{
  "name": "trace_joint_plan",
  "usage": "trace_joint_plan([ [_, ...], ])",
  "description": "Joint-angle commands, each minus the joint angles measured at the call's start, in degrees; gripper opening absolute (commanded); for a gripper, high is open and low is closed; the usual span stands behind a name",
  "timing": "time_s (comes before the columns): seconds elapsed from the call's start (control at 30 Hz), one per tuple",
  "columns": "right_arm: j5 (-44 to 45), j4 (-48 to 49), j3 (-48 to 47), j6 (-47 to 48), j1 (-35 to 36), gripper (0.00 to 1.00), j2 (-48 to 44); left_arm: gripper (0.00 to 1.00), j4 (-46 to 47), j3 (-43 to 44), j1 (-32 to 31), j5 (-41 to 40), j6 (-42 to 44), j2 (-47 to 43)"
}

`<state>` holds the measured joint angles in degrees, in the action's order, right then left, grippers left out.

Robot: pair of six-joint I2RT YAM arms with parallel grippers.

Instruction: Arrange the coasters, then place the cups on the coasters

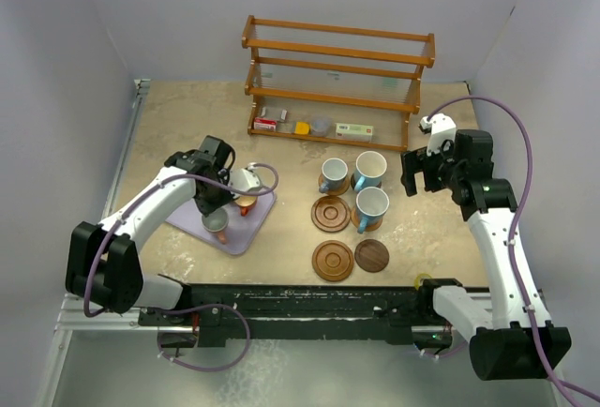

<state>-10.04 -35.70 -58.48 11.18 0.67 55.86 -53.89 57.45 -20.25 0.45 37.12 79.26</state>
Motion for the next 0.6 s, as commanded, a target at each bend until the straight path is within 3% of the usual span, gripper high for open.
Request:
trace_joint_plan([
  [0.0,-1.03,0.81,0.03,1.05,-0.36,1.0,-0.05,0.03,-2.09,1.7,0.35,-0.41,15.2,-2.04],
  [0.33,-0.59,0.83,0.12,1.38,-0.32,1.0,0.77,0.03,-5.48,5.76,0.37,8.29,31.12,2.79],
  [0.57,-0.5,0.85,0.29,1.55,-0.32,1.0,0.65,0.07,-7.93,8.29,0.33,12.17,35.74,7.96],
])
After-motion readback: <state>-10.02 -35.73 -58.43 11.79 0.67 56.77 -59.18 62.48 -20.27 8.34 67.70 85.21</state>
